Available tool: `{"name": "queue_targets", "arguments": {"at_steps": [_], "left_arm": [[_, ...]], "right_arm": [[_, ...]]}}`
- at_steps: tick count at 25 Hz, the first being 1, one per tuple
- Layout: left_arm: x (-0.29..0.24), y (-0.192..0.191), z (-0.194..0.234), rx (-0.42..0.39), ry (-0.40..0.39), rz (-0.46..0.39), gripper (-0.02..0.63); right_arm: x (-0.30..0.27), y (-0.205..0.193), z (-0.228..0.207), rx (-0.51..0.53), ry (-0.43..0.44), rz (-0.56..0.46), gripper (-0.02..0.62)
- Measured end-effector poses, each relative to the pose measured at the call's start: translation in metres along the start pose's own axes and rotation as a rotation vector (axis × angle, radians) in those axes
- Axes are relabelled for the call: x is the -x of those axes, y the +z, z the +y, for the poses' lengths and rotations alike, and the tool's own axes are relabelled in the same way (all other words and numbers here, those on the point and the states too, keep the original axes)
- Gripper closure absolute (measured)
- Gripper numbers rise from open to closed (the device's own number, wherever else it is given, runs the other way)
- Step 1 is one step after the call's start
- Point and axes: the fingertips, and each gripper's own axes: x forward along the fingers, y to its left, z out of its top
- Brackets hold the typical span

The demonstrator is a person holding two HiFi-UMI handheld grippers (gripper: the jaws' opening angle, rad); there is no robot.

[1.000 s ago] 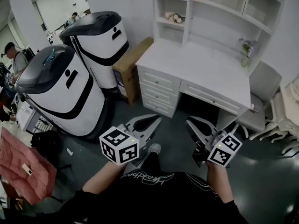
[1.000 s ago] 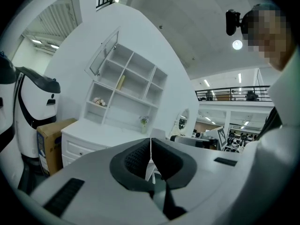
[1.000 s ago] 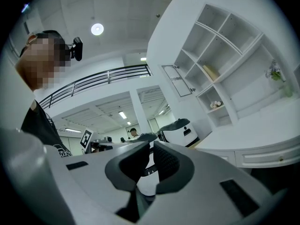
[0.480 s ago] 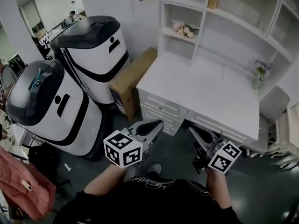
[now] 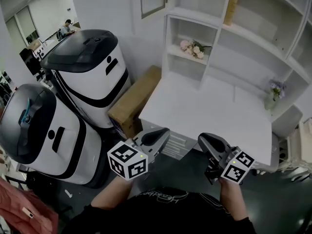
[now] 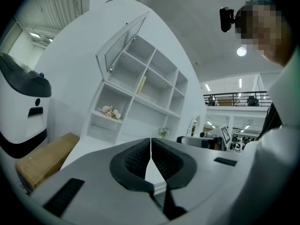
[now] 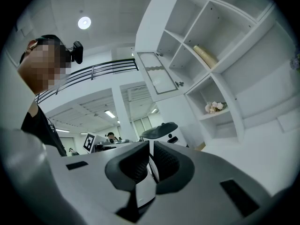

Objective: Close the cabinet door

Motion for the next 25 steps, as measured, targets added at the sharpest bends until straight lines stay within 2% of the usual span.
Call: {"name": "queue_targets", "arguments": {"at_steps": [4,9,17,18,20,21,25], "left_arm": [[-0.019,0.025,0.015,-0.032,0.001,-0.019,0.580],[-0.036,0.058,0.039,-0.058,0.048,-0.070,0.580],[-0.075,0.126,0.100,-0.138,0.201,-0.173,0.574],[-0.079,0.135,0.109,-0.148,0.217,-0.185,0.560],[-0.084,0.153,0.128,-0.172,0.254,-0.203,0.453],[-0.085,0.162,0.139,-0.184,0.280,-0.213,0.426],[-0.084,0.194,0.175,-0.220,0.396,-0.263,0.412]], "right_arm": [[-0.004,0.015,-0.024,0.006,-0.011,-0.020,0.540],[-0.018,0.047,-0.054,0.027,0.014,-0.056,0.540],[-0.058,0.096,-0.111,0.066,0.099,-0.049,0.540],[-0.063,0.101,-0.118,0.075,0.111,-0.043,0.540],[-0.070,0.111,-0.134,0.085,0.127,-0.040,0.540],[-0.073,0.117,-0.142,0.085,0.133,-0.043,0.540],[-0.079,0.130,-0.175,0.073,0.155,-0.039,0.540]]}}
